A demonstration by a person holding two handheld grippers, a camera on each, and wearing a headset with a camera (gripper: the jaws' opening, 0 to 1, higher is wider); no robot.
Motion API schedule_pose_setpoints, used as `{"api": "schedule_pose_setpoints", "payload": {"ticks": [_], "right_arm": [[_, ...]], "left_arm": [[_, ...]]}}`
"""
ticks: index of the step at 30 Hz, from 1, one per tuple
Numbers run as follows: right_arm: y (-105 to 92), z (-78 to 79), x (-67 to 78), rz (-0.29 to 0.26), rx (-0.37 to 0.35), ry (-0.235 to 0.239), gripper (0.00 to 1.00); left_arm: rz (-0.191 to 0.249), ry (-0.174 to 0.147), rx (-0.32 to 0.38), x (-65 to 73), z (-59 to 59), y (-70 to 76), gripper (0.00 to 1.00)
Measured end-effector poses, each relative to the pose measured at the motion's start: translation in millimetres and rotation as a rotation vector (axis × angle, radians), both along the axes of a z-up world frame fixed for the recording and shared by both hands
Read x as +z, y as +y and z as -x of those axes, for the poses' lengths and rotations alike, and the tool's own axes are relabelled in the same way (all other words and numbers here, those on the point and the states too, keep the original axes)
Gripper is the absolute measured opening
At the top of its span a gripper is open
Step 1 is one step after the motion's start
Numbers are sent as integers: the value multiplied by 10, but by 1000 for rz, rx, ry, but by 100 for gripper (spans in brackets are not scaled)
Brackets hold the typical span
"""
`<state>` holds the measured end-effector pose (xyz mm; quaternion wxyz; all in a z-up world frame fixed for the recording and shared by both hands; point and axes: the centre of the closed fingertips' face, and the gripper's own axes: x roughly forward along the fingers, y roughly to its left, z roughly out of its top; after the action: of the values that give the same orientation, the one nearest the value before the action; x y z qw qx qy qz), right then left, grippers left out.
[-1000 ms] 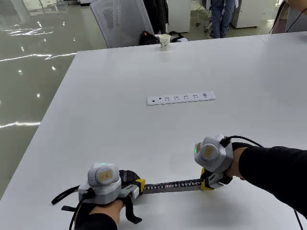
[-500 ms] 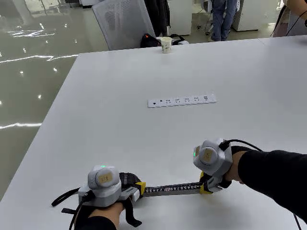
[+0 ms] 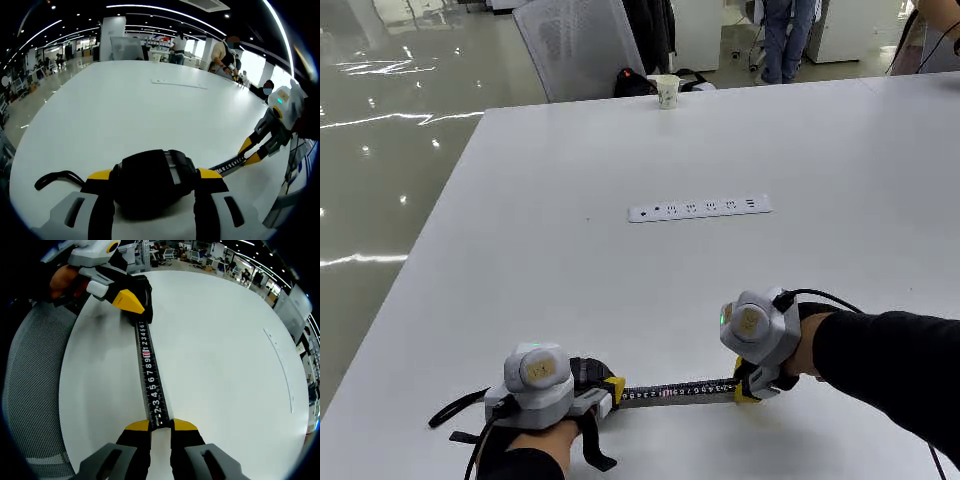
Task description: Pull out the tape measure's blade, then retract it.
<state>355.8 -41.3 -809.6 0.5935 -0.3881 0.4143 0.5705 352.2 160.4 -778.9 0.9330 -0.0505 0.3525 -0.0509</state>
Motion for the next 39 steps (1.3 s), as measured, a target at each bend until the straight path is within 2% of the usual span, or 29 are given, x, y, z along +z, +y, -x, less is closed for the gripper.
{"api": "schedule_pose_setpoints", "payload": {"ticks": [10,18,39], "right_arm": [[39,6,-2,3,5,5,11],[84,10,-3,-4,5,5,11],[165,4,-21,-19,7,7,11]], "left_arm": [[0,-1,-5,4,9,4,59],[18,13,-2,6,4,12,59],[27,10,-4,-12,-11,0,59]]}}
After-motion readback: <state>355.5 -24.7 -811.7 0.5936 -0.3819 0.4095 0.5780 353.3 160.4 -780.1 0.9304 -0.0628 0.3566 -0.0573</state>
